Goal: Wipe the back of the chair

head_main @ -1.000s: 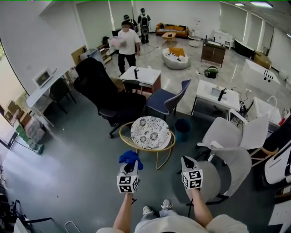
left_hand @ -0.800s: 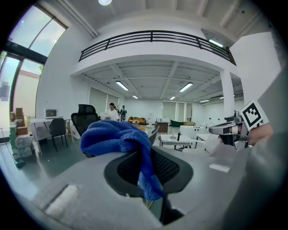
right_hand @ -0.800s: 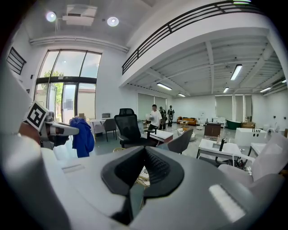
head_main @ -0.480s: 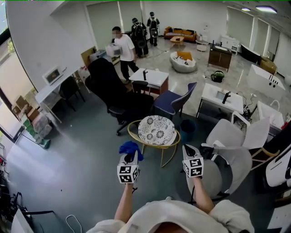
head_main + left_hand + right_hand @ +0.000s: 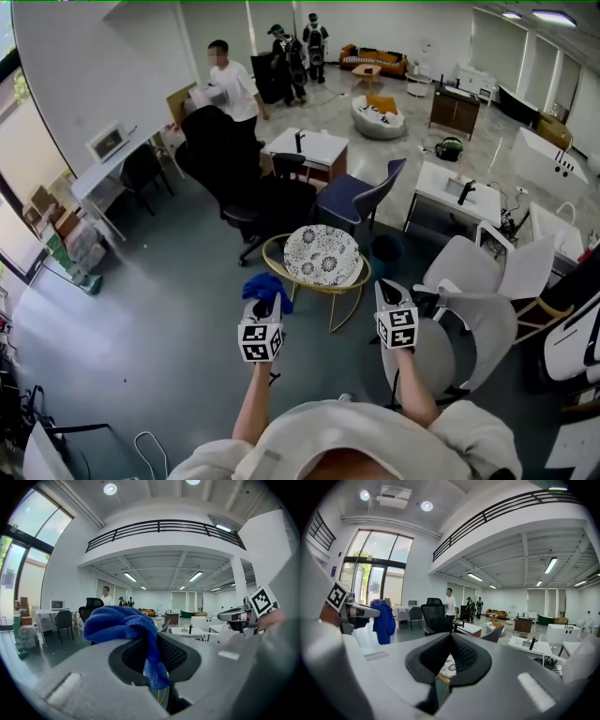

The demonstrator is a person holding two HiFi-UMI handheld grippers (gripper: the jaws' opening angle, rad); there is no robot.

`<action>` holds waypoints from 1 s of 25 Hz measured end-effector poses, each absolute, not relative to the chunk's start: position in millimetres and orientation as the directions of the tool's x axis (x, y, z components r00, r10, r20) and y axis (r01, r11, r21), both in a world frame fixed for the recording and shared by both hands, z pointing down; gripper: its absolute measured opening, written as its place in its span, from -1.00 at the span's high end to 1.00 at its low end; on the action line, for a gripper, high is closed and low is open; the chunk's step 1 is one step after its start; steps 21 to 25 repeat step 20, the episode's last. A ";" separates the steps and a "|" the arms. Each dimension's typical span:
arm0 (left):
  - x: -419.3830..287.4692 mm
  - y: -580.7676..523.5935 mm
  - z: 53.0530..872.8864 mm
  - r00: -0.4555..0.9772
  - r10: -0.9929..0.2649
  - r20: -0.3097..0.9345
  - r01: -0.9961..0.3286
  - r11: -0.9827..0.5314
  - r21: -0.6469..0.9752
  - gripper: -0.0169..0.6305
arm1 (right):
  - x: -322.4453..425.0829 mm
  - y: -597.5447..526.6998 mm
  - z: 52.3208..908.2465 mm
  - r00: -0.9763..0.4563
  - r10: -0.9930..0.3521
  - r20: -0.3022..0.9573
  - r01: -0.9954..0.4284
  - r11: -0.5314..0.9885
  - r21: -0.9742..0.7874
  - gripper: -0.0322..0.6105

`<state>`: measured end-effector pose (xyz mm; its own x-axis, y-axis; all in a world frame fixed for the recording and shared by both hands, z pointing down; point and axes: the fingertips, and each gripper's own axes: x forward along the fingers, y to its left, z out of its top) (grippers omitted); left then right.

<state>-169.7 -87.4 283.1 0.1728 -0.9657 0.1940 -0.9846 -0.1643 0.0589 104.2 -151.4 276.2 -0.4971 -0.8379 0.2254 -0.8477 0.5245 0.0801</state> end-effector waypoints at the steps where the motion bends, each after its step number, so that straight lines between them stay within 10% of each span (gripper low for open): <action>1: -169.8 -87.1 282.9 0.173 -0.965 0.195 -0.985 -0.165 0.058 0.79 | 103.1 -150.7 275.8 -0.499 -0.837 0.225 -0.847 0.526 0.077 0.90; 25: -181.1 -84.7 293.1 0.169 -0.962 0.215 -0.985 -0.157 0.068 0.79 | 75.9 -148.6 285.4 -0.524 -0.816 0.245 -0.829 0.554 0.072 0.90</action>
